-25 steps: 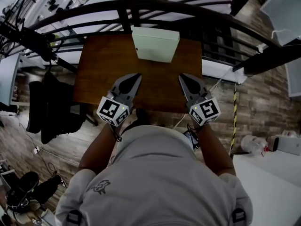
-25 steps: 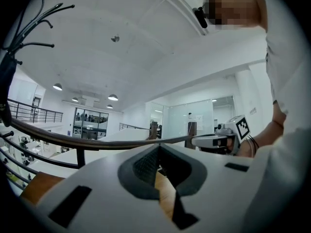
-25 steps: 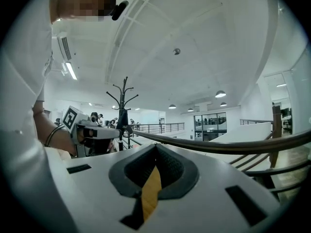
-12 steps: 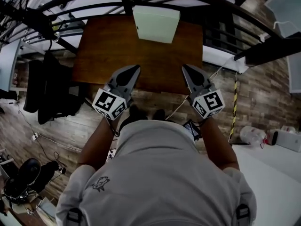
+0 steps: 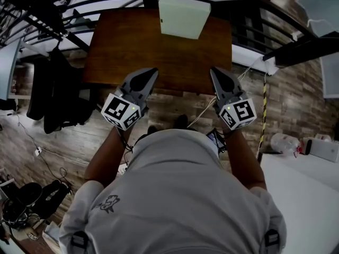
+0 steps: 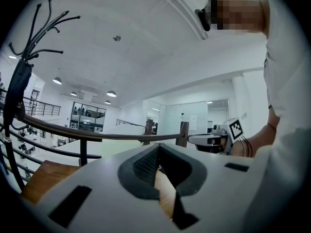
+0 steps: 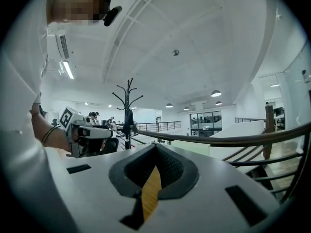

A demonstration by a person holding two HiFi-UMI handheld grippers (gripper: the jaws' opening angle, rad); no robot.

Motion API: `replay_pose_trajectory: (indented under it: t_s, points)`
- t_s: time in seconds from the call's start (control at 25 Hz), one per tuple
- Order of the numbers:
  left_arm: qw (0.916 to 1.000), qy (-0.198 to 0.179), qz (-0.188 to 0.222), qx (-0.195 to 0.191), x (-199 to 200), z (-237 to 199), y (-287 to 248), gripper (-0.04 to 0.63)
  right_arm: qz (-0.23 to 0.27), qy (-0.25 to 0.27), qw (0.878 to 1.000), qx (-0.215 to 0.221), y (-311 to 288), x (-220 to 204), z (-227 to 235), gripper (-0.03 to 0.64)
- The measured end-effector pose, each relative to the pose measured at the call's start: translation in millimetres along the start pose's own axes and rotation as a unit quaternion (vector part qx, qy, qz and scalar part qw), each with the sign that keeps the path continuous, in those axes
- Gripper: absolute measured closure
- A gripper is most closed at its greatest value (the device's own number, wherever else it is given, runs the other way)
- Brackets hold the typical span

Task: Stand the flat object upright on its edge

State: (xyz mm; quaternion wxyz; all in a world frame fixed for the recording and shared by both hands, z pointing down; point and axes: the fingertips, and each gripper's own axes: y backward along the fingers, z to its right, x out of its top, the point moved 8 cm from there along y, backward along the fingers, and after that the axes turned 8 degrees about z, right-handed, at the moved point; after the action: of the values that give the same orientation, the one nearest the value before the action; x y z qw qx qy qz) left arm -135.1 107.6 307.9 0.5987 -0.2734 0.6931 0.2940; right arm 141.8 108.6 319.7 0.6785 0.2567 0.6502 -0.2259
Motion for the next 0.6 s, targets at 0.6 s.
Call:
replay_pose_trajectory:
  t_s: [0.6]
  points:
    - [0.9992,0.003,0.004,-0.039,25.2,-17.6,123.0,0.583,0.009,0.02,0.998,-0.064,16.6,15.7,-115.2,0.584]
